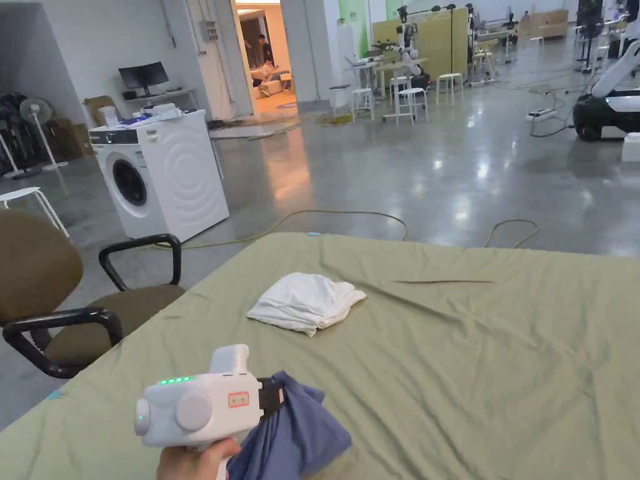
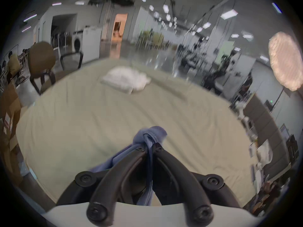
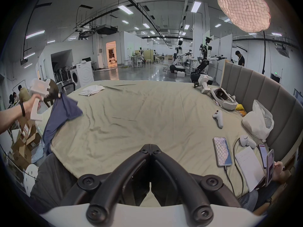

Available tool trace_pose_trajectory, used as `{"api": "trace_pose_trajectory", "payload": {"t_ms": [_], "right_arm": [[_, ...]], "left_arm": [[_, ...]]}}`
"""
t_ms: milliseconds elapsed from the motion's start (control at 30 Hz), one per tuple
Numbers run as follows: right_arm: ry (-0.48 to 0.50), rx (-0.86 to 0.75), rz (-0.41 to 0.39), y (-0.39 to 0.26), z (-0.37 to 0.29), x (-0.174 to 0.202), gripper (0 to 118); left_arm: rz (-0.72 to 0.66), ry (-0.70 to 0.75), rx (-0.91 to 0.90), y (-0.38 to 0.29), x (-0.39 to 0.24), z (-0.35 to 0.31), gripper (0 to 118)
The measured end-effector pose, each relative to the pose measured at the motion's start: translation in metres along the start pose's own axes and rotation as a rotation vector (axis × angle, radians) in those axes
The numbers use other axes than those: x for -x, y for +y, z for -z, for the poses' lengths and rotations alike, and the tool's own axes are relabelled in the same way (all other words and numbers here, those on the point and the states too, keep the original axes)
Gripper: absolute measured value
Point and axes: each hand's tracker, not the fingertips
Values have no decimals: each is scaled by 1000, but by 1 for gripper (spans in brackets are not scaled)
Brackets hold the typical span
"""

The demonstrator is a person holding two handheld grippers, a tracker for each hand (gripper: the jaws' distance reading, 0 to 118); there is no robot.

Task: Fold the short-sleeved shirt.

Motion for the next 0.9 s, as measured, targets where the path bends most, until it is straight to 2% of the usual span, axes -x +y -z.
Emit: {"api": "trace_pose_trajectory", "payload": {"t_ms": [33,167,233,400,533,633,733,900], "right_arm": [[1,-9,9,-3,-7,-5,0],[-14,-48,62,-6,-29,-14,0],[-46,-82,52,-7,-39,-15,0],[-109,-97,61,-17,-63,-26,0],[-151,-77,124,-30,-81,-37,0],[-200,-57,130,-47,-96,-46,0],[-216,-35,149,-56,-109,-49,0],[-247,8,182,-68,-114,-55,0]], "left_arm": [[-6,-35,-16,18,-11,-9,4],[142,-126,-98,63,-81,-14,4],[204,-183,-104,74,-123,-4,4],[339,-336,-13,51,-234,56,4],[364,-545,134,-28,-332,107,4],[390,-651,260,-105,-394,123,4],[362,-768,402,-189,-439,130,4],[414,-867,562,-292,-477,108,5]]}}
